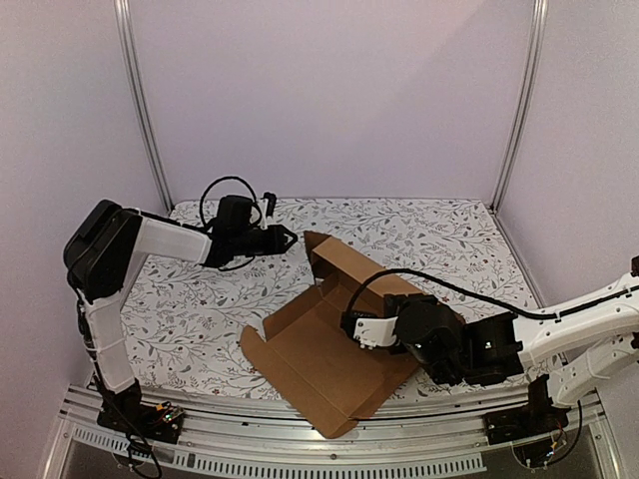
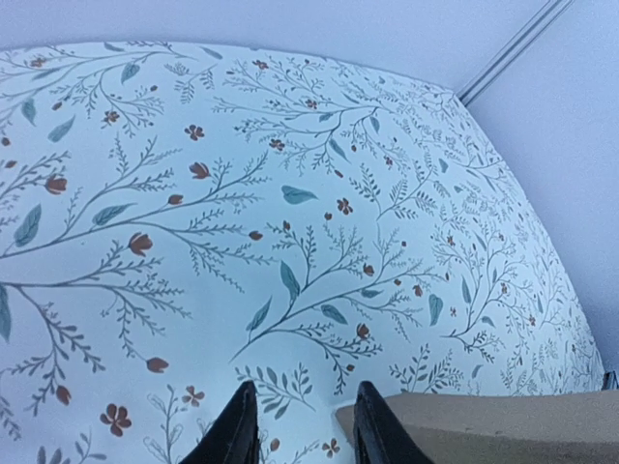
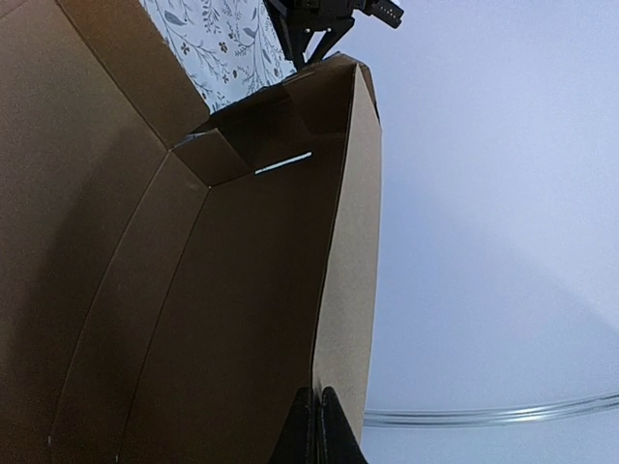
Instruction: Fold the paper box
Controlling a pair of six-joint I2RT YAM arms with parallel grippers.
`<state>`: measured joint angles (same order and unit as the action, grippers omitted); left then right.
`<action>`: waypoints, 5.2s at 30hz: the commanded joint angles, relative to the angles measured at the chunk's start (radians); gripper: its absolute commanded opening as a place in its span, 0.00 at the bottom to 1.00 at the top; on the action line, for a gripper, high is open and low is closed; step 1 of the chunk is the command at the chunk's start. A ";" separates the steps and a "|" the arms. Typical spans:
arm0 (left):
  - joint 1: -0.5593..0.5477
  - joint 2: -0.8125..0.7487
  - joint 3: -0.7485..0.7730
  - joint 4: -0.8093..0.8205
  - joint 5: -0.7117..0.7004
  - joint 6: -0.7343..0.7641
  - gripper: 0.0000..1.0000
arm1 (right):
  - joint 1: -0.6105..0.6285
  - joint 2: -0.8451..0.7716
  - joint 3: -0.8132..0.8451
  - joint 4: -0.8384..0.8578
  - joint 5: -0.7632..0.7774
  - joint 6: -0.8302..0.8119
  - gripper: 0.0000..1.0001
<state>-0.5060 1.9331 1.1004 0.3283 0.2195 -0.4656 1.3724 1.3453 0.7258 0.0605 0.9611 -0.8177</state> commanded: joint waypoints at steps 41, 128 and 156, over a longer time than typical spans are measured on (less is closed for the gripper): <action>-0.130 -0.025 -0.101 0.159 0.306 0.032 0.32 | -0.011 0.034 0.027 -0.208 0.007 0.059 0.00; -0.364 -0.287 -0.535 -0.205 -0.153 -0.303 0.31 | -0.364 -0.638 -0.137 -0.224 -0.860 0.581 0.00; -0.142 -1.011 -0.658 -0.424 -0.103 -0.161 0.30 | -0.292 -0.570 0.004 -0.327 -0.877 0.344 0.00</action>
<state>-0.7044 1.0126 0.3866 0.1093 0.1242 -0.7010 1.0565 0.7479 0.6838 -0.2451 0.0700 -0.4183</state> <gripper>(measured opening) 0.308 0.004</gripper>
